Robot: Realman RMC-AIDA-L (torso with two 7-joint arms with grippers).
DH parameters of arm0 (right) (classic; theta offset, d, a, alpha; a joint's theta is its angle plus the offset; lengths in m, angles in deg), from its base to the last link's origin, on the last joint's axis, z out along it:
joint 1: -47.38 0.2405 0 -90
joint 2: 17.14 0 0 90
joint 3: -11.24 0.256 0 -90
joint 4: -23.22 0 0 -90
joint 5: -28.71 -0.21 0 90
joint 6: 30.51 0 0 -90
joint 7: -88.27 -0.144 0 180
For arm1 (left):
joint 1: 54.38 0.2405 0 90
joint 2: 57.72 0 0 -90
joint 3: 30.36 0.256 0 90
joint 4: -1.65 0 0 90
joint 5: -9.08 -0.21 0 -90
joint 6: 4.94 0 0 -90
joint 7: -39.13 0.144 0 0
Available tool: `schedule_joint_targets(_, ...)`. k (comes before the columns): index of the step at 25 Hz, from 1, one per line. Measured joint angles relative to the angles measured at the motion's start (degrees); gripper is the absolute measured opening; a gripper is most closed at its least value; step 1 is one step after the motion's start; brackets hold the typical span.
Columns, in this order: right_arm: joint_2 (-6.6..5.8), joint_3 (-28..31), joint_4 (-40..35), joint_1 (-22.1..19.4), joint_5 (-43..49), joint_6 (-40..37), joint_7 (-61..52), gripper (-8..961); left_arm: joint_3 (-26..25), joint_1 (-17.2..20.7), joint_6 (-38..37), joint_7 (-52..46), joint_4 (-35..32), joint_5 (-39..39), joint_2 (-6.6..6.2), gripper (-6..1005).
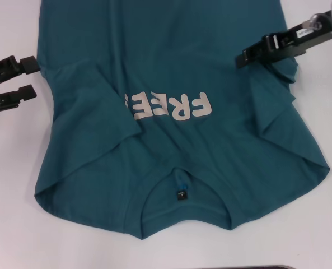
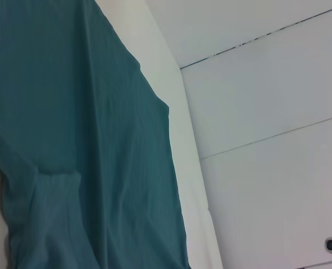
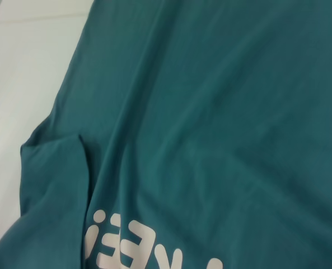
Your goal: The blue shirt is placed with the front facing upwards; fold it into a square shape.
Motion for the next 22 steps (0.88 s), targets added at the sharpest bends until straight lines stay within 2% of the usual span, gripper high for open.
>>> schedule_joint_targets(4,0.8,-3.4,0.0,1.8,1.8,1.0,-0.2,421,-0.1,0.1,0.0,0.0,0.0,0.0,-0.01,949)
schedule_joint_targets(5,1.51,-4.4,0.0,3.1,4.3,1.0,-0.2,470,-0.1,0.1,0.1,0.0,0.0,0.0,-0.01,949)
schedule_joint_targets(9,2.91,-5.1,-0.2,5.0,8.6,1.0,-0.2,666,-0.1,0.2,0.1,0.0,0.0,0.0,-0.09,949)
schedule_joint_targets(12,3.8,-6.0,-0.6,6.4,12.1,0.8,-0.2,774,-0.3,0.2,0.1,0.0,0.0,0.0,-0.1,949)
schedule_joint_targets(15,4.21,-6.1,-1.2,7.2,12.9,0.7,-0.2,882,-0.6,0.3,0.1,0.0,0.0,0.0,-0.1,949)
schedule_joint_targets(19,4.69,-5.9,-3.3,6.8,10.8,0.4,0.3,885,-0.9,0.5,0.1,0.0,0.0,0.0,-0.03,949)
schedule_joint_targets(22,4.24,-6.1,-4.2,6.6,13.1,-1.3,-1.0,887,-0.9,0.5,0.1,0.0,0.0,0.0,-0.02,949)
